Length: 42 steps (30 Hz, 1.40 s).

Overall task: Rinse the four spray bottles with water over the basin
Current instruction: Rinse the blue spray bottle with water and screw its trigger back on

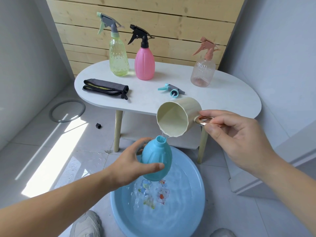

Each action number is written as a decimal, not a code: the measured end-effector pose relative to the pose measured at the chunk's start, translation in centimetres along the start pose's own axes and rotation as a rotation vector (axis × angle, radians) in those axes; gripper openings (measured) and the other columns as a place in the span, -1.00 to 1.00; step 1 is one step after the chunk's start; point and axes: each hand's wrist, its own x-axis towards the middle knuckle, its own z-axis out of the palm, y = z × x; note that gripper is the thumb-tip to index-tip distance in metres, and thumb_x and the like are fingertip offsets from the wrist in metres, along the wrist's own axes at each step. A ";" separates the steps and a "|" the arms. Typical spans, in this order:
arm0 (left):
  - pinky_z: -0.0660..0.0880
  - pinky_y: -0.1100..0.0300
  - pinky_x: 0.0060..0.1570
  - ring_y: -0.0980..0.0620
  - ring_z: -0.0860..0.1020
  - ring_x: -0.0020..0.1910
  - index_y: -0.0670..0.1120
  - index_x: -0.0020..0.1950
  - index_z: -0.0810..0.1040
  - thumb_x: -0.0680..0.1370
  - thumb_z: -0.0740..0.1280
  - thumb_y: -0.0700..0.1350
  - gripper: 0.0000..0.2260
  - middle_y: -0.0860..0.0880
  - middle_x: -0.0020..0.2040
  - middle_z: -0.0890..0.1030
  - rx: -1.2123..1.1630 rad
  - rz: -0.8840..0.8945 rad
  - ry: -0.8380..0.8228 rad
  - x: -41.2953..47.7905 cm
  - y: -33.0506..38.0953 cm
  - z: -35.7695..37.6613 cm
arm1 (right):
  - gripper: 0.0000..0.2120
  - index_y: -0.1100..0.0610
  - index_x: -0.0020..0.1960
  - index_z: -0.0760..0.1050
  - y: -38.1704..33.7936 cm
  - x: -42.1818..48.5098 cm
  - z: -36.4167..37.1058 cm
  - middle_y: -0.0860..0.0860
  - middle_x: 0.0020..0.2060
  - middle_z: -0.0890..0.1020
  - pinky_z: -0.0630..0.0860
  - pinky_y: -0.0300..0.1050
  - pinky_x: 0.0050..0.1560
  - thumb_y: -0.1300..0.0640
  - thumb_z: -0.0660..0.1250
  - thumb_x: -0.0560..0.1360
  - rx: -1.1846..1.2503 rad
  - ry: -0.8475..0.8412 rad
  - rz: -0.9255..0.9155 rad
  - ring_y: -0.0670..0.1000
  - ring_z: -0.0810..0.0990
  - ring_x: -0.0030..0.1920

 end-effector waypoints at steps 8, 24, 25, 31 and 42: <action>0.62 0.06 0.25 0.12 0.59 0.29 0.20 0.35 0.54 0.28 0.65 0.11 -0.34 0.08 0.22 0.67 0.008 0.004 -0.002 0.0 -0.1 -0.1 | -0.90 0.08 -0.16 0.65 0.4 -0.1 0.1 -0.11 0.12 0.69 0.52 -0.24 0.20 0.11 0.38 0.47 -0.053 -0.013 -0.029 -0.08 0.63 0.21; 0.63 0.20 0.13 0.15 0.62 0.21 0.20 0.29 0.56 0.28 0.65 0.06 -0.39 0.12 0.16 0.68 0.002 0.016 0.025 -0.2 -0.1 -0.3 | -0.62 0.49 0.02 0.51 5.0 -0.3 2.3 0.00 -0.25 0.71 0.66 0.00 0.03 0.10 0.29 0.62 0.417 0.127 0.677 0.11 0.71 -0.16; 0.63 0.21 0.11 0.16 0.62 0.20 0.20 0.29 0.56 0.29 0.65 0.04 -0.40 0.14 0.15 0.68 0.003 0.015 0.025 -0.3 -0.1 -0.4 | -0.63 0.48 0.03 0.50 5.7 -0.5 2.7 0.03 -0.24 0.70 0.67 -0.02 0.01 0.11 0.29 0.63 0.426 0.132 0.718 0.11 0.70 -0.18; 0.63 0.21 0.08 0.15 0.61 0.19 0.20 0.30 0.56 0.33 0.65 -0.03 -0.42 0.15 0.13 0.67 -0.003 0.012 0.011 -0.2 -0.3 -0.1 | -0.77 0.26 -0.06 0.55 11.2 -1.9 6.1 0.15 -0.16 0.60 0.63 0.07 0.05 0.10 0.30 0.63 0.318 0.029 0.898 0.19 0.64 -0.17; 0.60 0.26 0.13 0.13 0.61 0.22 0.11 0.32 0.56 0.32 0.65 -0.05 -0.40 0.09 0.18 0.67 0.022 0.002 0.011 1.6 -2.2 1.2 | -0.73 0.08 -0.33 0.36 20.7 -5.6 12.9 0.05 -0.29 0.45 0.35 -0.13 -0.22 0.03 0.26 0.52 -0.172 -0.360 1.088 0.08 0.38 -0.26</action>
